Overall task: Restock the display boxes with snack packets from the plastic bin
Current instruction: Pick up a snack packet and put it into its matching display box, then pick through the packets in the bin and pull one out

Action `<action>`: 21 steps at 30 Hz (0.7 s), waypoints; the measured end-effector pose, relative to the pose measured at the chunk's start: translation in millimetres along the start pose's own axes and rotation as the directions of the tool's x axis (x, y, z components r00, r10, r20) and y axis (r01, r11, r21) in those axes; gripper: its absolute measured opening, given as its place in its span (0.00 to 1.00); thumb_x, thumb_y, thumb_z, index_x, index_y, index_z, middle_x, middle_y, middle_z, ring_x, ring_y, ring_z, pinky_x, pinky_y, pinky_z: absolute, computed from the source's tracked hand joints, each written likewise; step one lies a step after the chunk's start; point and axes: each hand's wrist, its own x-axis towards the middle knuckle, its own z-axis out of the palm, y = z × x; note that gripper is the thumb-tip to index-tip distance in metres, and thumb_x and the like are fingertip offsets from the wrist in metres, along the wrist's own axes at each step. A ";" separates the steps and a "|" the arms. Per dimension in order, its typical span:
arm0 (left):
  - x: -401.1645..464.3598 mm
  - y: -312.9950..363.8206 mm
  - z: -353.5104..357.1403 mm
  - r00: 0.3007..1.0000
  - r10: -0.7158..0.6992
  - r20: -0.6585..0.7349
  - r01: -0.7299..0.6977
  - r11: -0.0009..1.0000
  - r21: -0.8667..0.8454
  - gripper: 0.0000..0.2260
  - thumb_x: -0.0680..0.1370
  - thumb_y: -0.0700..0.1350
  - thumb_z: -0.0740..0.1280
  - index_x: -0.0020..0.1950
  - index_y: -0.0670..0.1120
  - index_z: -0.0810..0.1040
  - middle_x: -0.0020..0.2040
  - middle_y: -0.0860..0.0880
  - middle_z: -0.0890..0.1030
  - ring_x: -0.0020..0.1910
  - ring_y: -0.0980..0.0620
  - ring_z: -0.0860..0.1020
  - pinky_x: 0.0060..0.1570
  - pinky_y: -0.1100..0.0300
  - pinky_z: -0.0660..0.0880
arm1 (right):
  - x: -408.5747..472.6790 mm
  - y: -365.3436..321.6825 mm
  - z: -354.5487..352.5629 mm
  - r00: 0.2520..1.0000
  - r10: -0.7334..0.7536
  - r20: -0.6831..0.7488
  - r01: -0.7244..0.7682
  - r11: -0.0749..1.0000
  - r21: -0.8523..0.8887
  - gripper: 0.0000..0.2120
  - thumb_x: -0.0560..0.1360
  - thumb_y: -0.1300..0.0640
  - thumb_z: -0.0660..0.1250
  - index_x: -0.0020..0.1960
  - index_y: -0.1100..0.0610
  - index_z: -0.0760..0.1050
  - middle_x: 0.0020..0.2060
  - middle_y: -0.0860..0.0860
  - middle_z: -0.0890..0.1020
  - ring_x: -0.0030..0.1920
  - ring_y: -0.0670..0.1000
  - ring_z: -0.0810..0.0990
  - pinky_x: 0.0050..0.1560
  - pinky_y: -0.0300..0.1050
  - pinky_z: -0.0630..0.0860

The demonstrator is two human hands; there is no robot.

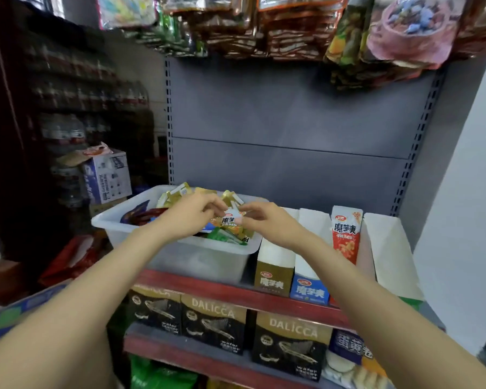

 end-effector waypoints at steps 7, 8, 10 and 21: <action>-10.6 -20.2 6.0 0.998 0.011 0.069 -0.010 1.000 -0.008 0.09 0.73 0.36 0.71 0.52 0.42 0.81 0.47 0.48 0.83 0.46 0.54 0.80 0.43 0.74 0.72 | 5.2 -7.9 20.1 1.000 0.008 0.000 -0.007 0.993 -0.114 0.12 0.71 0.61 0.73 0.54 0.59 0.80 0.39 0.51 0.80 0.41 0.49 0.77 0.40 0.36 0.71; -9.0 -21.2 8.0 0.999 0.005 0.042 -0.005 1.000 -0.006 0.07 0.72 0.38 0.73 0.49 0.42 0.81 0.44 0.47 0.83 0.45 0.53 0.80 0.43 0.70 0.74 | 6.9 -7.4 21.2 1.000 -0.008 -0.026 0.005 0.991 -0.134 0.07 0.72 0.61 0.72 0.50 0.59 0.81 0.36 0.51 0.79 0.39 0.49 0.75 0.36 0.34 0.68; -5.3 -22.1 11.3 0.999 -0.008 -0.037 0.008 1.000 -0.008 0.05 0.71 0.39 0.74 0.43 0.44 0.80 0.41 0.48 0.82 0.41 0.53 0.80 0.44 0.63 0.75 | 12.0 -5.0 22.5 0.997 -0.028 -0.067 0.017 0.988 -0.156 0.02 0.72 0.62 0.71 0.41 0.59 0.81 0.33 0.50 0.78 0.35 0.48 0.73 0.33 0.34 0.66; -3.9 -20.0 8.0 0.989 -0.033 -0.141 -0.006 0.963 -0.270 0.02 0.75 0.44 0.70 0.44 0.46 0.80 0.38 0.55 0.80 0.37 0.59 0.79 0.39 0.69 0.74 | 16.2 -1.4 0.6 0.935 0.113 -0.337 -0.001 0.949 0.316 0.06 0.78 0.58 0.64 0.43 0.59 0.72 0.42 0.52 0.78 0.43 0.52 0.79 0.36 0.49 0.80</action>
